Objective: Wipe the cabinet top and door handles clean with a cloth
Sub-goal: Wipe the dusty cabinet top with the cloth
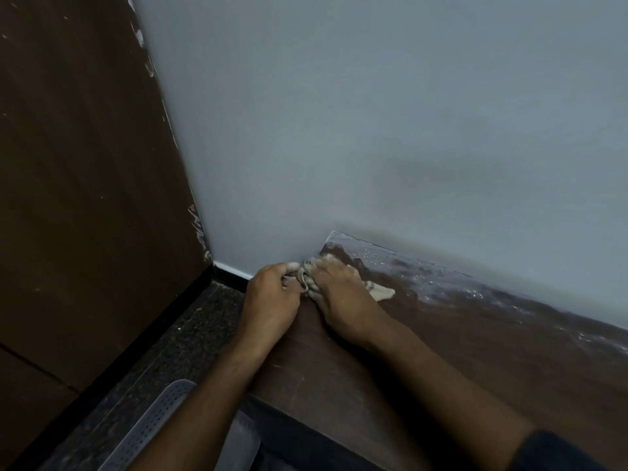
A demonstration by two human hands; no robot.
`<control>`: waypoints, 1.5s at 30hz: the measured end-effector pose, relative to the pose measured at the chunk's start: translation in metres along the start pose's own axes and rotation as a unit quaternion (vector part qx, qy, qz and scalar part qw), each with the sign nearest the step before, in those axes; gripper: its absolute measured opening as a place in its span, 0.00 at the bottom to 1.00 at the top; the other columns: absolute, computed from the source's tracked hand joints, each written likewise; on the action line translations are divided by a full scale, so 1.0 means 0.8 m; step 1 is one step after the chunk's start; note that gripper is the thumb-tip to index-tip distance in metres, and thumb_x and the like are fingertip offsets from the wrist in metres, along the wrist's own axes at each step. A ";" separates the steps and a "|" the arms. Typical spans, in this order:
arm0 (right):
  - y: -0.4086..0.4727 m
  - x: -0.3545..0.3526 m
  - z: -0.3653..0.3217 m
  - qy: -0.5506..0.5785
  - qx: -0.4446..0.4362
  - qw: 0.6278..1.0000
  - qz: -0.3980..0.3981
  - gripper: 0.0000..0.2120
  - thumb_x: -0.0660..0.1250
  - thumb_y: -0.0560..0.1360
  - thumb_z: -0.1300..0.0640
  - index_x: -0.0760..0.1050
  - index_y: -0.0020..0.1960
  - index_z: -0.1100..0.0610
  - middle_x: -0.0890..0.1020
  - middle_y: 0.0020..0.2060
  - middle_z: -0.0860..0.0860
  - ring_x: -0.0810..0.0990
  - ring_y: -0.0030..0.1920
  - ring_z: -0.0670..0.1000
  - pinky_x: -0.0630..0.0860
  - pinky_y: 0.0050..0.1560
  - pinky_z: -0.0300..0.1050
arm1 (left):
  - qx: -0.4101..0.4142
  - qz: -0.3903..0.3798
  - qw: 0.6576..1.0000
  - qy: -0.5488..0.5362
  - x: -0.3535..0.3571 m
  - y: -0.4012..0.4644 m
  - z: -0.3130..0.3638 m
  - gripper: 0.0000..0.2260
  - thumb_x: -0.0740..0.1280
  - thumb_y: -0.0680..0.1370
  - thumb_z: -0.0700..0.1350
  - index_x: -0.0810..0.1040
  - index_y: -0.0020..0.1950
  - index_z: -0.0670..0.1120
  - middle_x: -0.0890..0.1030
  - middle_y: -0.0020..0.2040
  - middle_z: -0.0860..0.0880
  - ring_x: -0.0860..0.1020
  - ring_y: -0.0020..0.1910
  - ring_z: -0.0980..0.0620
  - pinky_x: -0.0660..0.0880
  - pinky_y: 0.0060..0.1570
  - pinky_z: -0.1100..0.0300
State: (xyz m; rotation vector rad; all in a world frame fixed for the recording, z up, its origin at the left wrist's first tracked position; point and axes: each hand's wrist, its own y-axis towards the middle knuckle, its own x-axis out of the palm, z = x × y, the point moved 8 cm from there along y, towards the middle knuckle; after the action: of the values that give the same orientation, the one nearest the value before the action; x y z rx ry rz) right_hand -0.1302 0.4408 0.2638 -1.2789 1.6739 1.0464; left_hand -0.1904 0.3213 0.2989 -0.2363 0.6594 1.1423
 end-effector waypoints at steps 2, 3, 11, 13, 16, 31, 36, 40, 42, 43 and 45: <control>-0.018 0.002 0.002 -0.003 -0.040 0.999 -0.014 0.25 0.54 0.81 0.47 0.66 0.76 0.54 0.70 0.74 0.52 0.63 0.77 0.55 0.62 0.75 0.58 | 0.002 -0.004 1.000 0.001 0.004 -0.002 -0.008 0.13 0.66 0.77 0.41 0.82 0.61 0.47 0.83 0.59 0.51 0.78 0.55 0.58 0.68 0.54 0.70; -0.011 -0.001 0.010 -0.003 -0.043 0.999 -0.015 0.25 0.55 0.81 0.48 0.68 0.75 0.55 0.71 0.73 0.53 0.65 0.76 0.56 0.63 0.75 0.58 | 0.004 -0.005 1.000 0.008 0.005 -0.001 -0.012 0.14 0.66 0.77 0.40 0.82 0.61 0.47 0.83 0.58 0.50 0.78 0.54 0.59 0.67 0.53 0.71; 0.013 -0.007 0.023 -0.001 0.047 0.999 -0.004 0.24 0.57 0.83 0.49 0.64 0.77 0.53 0.67 0.76 0.53 0.60 0.78 0.57 0.58 0.77 0.59 | 0.042 -0.001 0.999 0.035 0.006 -0.007 -0.001 0.11 0.69 0.75 0.39 0.83 0.57 0.45 0.83 0.53 0.49 0.76 0.45 0.57 0.65 0.45 0.76; -0.033 -0.009 -0.004 0.012 0.011 1.000 -0.014 0.26 0.52 0.81 0.44 0.66 0.75 0.53 0.68 0.75 0.52 0.61 0.77 0.56 0.59 0.76 0.59 | 0.035 0.008 0.999 0.025 0.003 -0.009 0.000 0.09 0.68 0.76 0.37 0.84 0.53 0.45 0.83 0.51 0.51 0.76 0.43 0.57 0.66 0.42 0.80; -0.078 -0.019 0.003 -0.003 -0.003 0.999 -0.032 0.26 0.51 0.82 0.46 0.66 0.76 0.54 0.67 0.77 0.53 0.60 0.78 0.55 0.56 0.78 0.56 | 0.041 0.003 0.999 0.021 0.005 -0.011 0.000 0.11 0.67 0.76 0.37 0.84 0.56 0.46 0.83 0.52 0.52 0.77 0.45 0.59 0.66 0.41 0.83; -0.039 -0.050 0.090 -0.028 0.107 0.994 0.017 0.22 0.55 0.84 0.52 0.63 0.78 0.54 0.67 0.76 0.54 0.62 0.77 0.56 0.57 0.78 0.55 | 0.133 -0.041 0.987 0.087 0.050 0.012 0.032 0.13 0.67 0.78 0.41 0.82 0.61 0.46 0.82 0.57 0.50 0.76 0.60 0.50 0.68 0.59 0.64; -0.065 -0.045 0.070 -0.009 0.085 0.996 0.023 0.23 0.56 0.85 0.50 0.63 0.78 0.53 0.66 0.77 0.52 0.58 0.79 0.54 0.55 0.79 0.56 | 0.141 -0.035 0.983 0.112 0.056 0.015 0.027 0.13 0.65 0.79 0.39 0.81 0.62 0.44 0.80 0.59 0.49 0.74 0.61 0.49 0.68 0.62 0.62; -0.063 -0.054 0.085 -0.031 0.056 0.998 0.014 0.22 0.57 0.84 0.51 0.65 0.77 0.54 0.69 0.76 0.53 0.62 0.77 0.55 0.58 0.78 0.55 | 0.154 -0.034 0.980 0.118 0.060 0.025 0.027 0.12 0.63 0.79 0.38 0.82 0.60 0.42 0.81 0.59 0.46 0.76 0.60 0.46 0.73 0.62 0.55; -0.037 -0.057 0.103 -0.042 0.101 0.994 0.024 0.22 0.56 0.84 0.52 0.65 0.77 0.54 0.69 0.75 0.54 0.63 0.76 0.56 0.58 0.78 0.54 | 0.160 -0.043 0.977 0.135 0.067 0.026 0.032 0.13 0.64 0.79 0.39 0.81 0.62 0.42 0.81 0.61 0.45 0.76 0.62 0.45 0.71 0.64 0.55; -0.027 -0.056 0.106 -0.045 0.119 0.991 0.033 0.22 0.57 0.84 0.53 0.65 0.77 0.55 0.69 0.75 0.54 0.63 0.76 0.56 0.58 0.77 0.54 | 0.156 -0.049 0.977 0.140 0.069 0.027 0.035 0.13 0.64 0.79 0.40 0.81 0.63 0.42 0.80 0.63 0.45 0.75 0.64 0.45 0.69 0.66 0.56; -0.025 -0.054 0.097 -0.044 0.128 0.990 0.044 0.21 0.56 0.84 0.52 0.65 0.76 0.55 0.69 0.75 0.55 0.63 0.75 0.57 0.58 0.77 0.54 | 0.138 -0.052 0.981 0.128 0.071 0.031 0.035 0.15 0.64 0.80 0.40 0.79 0.65 0.43 0.79 0.66 0.46 0.74 0.67 0.46 0.67 0.67 0.59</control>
State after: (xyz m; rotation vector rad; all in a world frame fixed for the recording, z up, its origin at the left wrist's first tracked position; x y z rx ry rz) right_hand -0.0952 0.5242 0.2717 -0.9877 1.7465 0.8908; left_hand -0.1881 0.3889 0.2911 -0.1794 1.0126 0.9159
